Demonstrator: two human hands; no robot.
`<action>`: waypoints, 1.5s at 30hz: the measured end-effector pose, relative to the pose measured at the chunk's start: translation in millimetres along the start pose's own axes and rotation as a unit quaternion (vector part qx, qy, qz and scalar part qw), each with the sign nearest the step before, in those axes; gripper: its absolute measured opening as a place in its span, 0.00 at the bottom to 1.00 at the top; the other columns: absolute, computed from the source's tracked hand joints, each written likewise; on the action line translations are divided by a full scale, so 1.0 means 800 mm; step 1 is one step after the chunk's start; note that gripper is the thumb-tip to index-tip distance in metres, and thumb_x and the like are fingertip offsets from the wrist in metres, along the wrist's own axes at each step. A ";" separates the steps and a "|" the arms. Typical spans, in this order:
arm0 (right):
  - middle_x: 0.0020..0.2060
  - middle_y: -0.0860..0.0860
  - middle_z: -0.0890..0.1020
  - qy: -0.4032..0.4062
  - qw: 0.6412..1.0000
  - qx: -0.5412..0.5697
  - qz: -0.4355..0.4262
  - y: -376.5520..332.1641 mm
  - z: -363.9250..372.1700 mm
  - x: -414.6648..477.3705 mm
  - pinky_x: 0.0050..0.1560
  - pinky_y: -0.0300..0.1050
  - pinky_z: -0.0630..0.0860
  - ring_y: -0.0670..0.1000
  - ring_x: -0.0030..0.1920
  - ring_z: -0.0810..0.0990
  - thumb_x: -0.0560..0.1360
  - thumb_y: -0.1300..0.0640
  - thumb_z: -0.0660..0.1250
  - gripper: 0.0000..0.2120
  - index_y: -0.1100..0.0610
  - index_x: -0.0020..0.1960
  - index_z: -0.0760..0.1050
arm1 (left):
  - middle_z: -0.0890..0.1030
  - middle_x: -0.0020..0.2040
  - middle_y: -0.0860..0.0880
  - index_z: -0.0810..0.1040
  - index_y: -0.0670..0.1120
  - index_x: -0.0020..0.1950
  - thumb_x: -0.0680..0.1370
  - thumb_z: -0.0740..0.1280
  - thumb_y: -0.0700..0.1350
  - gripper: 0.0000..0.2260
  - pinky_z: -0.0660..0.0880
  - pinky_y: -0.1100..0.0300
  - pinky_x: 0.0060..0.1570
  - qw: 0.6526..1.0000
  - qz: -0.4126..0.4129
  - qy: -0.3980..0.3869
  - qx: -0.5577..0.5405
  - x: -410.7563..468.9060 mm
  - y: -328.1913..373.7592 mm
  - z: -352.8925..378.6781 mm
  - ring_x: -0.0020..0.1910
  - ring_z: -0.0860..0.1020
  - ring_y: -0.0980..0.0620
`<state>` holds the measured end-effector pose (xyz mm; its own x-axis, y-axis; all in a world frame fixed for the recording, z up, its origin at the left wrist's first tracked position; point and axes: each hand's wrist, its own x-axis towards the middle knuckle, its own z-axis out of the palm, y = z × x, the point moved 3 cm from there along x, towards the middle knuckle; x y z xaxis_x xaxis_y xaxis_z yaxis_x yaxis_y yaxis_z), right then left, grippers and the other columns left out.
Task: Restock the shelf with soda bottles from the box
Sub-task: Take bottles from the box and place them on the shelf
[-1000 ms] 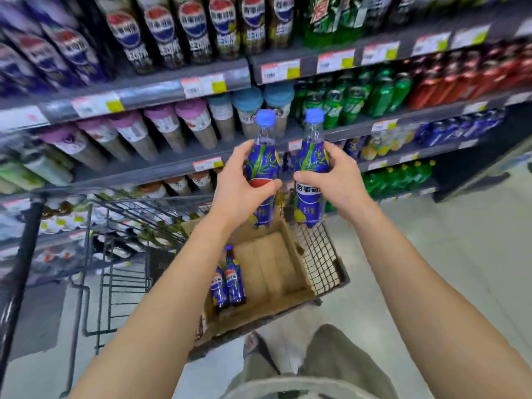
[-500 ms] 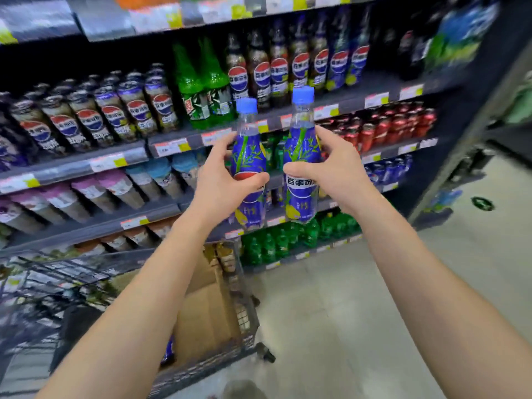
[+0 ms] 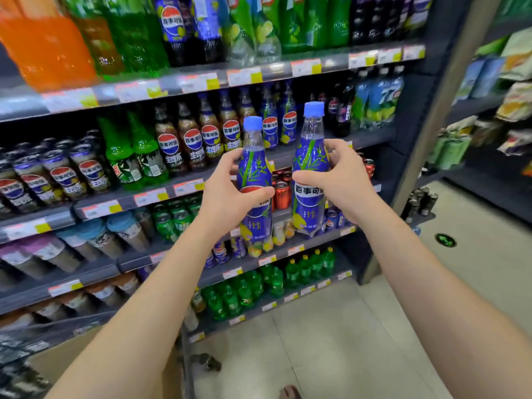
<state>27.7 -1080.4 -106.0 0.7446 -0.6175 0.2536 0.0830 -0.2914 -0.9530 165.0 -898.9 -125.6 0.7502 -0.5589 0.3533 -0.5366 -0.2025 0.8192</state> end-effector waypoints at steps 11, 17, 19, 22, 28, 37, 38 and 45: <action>0.49 0.47 0.88 -0.047 0.999 -0.014 0.012 0.084 -0.038 0.201 0.45 0.36 0.82 0.45 0.48 0.87 0.67 0.63 0.81 0.29 0.51 0.65 0.78 | 0.79 0.54 0.57 0.71 0.56 0.71 0.68 0.83 0.51 0.36 0.75 0.74 0.47 1.000 -0.009 0.010 0.000 0.192 -0.045 0.115 0.48 0.79 0.70; 0.48 0.47 0.88 -0.061 0.998 -0.005 0.027 0.127 -0.042 0.313 0.46 0.41 0.82 0.47 0.48 0.87 0.68 0.65 0.80 0.27 0.50 0.64 0.79 | 0.78 0.58 0.59 0.69 0.58 0.74 0.67 0.83 0.53 0.40 0.73 0.73 0.55 1.000 -0.019 0.001 0.005 0.285 -0.077 0.161 0.62 0.77 0.57; 0.49 0.49 0.88 -0.057 0.998 0.000 0.028 0.139 -0.046 0.343 0.50 0.47 0.83 0.51 0.49 0.87 0.68 0.66 0.80 0.27 0.51 0.63 0.79 | 0.74 0.55 0.65 0.69 0.57 0.75 0.68 0.83 0.50 0.39 0.66 0.83 0.46 1.000 -0.025 0.002 0.007 0.304 -0.084 0.173 0.57 0.75 0.65; 0.49 0.52 0.88 -0.051 0.999 0.007 0.018 0.152 -0.054 0.384 0.55 0.53 0.83 0.54 0.51 0.87 0.67 0.66 0.80 0.26 0.51 0.63 0.79 | 0.74 0.56 0.67 0.69 0.56 0.75 0.68 0.83 0.48 0.39 0.68 0.82 0.49 0.999 -0.038 -0.004 -0.005 0.328 -0.093 0.190 0.58 0.74 0.71; 0.49 0.50 0.87 -0.026 0.999 0.009 -0.021 0.161 -0.071 0.459 0.49 0.42 0.82 0.46 0.45 0.86 0.66 0.69 0.80 0.31 0.53 0.65 0.77 | 0.79 0.59 0.63 0.69 0.59 0.73 0.67 0.84 0.49 0.39 0.77 0.62 0.60 0.998 -0.055 0.012 -0.008 0.353 -0.103 0.215 0.57 0.80 0.63; 0.57 0.43 0.83 -0.112 0.989 -0.058 -0.078 0.194 -0.079 0.515 0.57 0.41 0.80 0.42 0.53 0.84 0.62 0.58 0.84 0.39 0.50 0.70 0.74 | 0.77 0.55 0.66 0.69 0.62 0.67 0.67 0.84 0.45 0.35 0.77 0.72 0.50 0.996 -0.050 0.077 -0.006 0.370 -0.096 0.248 0.50 0.81 0.69; 0.54 0.43 0.85 -0.112 0.990 -0.033 -0.077 0.199 -0.082 0.517 0.55 0.40 0.81 0.41 0.51 0.84 0.63 0.60 0.84 0.37 0.50 0.69 0.75 | 0.78 0.55 0.66 0.69 0.63 0.67 0.67 0.84 0.45 0.35 0.77 0.72 0.50 0.995 -0.049 0.082 -0.006 0.371 -0.097 0.252 0.50 0.82 0.69; 0.42 0.45 0.87 -0.134 0.988 0.033 -0.066 0.210 -0.087 0.557 0.47 0.38 0.81 0.40 0.41 0.84 0.65 0.70 0.80 0.26 0.51 0.58 0.79 | 0.81 0.55 0.61 0.70 0.62 0.68 0.66 0.84 0.44 0.36 0.81 0.59 0.56 0.992 -0.052 0.111 -0.017 0.377 -0.093 0.272 0.51 0.84 0.63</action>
<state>327.4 -1455.7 -141.3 0.8723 -0.3593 0.3318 0.2275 -0.3023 -0.9256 347.2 -1227.3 -178.1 0.8693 -0.3449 0.3542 -0.4417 -0.2198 0.8698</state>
